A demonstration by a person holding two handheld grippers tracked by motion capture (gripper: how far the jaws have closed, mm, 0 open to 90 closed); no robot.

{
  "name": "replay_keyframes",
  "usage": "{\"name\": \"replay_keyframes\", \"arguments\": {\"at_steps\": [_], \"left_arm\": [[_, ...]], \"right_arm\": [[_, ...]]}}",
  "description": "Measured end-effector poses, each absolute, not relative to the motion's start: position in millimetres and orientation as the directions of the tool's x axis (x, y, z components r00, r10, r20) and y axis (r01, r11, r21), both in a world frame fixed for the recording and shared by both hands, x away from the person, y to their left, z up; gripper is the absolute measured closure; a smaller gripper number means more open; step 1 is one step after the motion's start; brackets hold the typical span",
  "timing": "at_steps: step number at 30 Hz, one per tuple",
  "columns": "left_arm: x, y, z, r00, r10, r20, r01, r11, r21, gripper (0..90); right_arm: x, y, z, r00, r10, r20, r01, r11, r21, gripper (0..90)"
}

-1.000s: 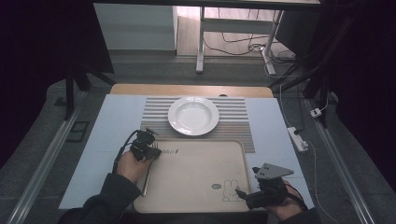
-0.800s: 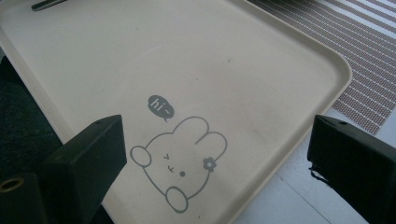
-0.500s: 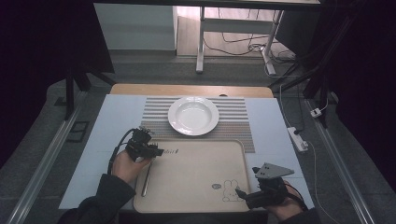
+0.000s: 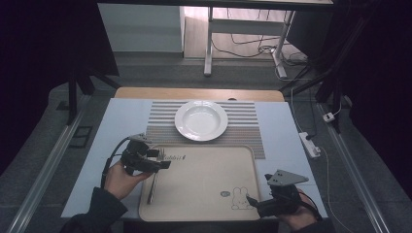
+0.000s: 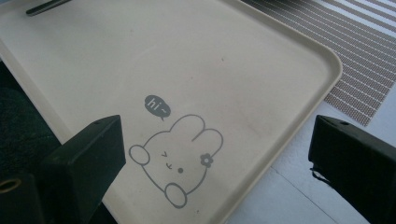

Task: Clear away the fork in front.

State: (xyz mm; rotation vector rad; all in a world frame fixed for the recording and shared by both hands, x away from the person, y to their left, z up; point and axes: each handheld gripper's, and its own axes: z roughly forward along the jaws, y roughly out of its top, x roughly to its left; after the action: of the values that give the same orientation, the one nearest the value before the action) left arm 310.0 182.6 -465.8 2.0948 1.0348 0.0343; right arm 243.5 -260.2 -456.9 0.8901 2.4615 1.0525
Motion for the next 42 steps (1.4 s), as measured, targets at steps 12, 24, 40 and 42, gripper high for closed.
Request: {"name": "replay_keyframes", "arguments": {"at_steps": [12, 24, 40, 42], "left_arm": [[269, 206, -458, 0.677, 0.668, -0.308, 0.633, -0.316, 0.706, 17.3], [227, 232, -460, 0.652, 0.697, -0.299, 0.628, -0.277, 0.727, 7.6], [183, 272, -472, 0.568, 0.784, -0.250, 0.628, -0.216, 0.748, 0.0], [181, 275, -472, 0.560, 0.790, -0.250, 0.640, -0.221, 0.736, 0.4]], "right_arm": [[239, -265, -457, -0.733, 0.678, -0.045, 0.439, 0.524, 0.730, 2.9], [229, -277, -454, -0.693, 0.720, -0.044, 0.463, 0.491, 0.738, 1.9], [218, -292, -454, -0.650, 0.760, -0.024, 0.500, 0.451, 0.739, 0.9], [217, -293, -454, -0.646, 0.763, -0.019, 0.507, 0.448, 0.737, 0.9]]}}
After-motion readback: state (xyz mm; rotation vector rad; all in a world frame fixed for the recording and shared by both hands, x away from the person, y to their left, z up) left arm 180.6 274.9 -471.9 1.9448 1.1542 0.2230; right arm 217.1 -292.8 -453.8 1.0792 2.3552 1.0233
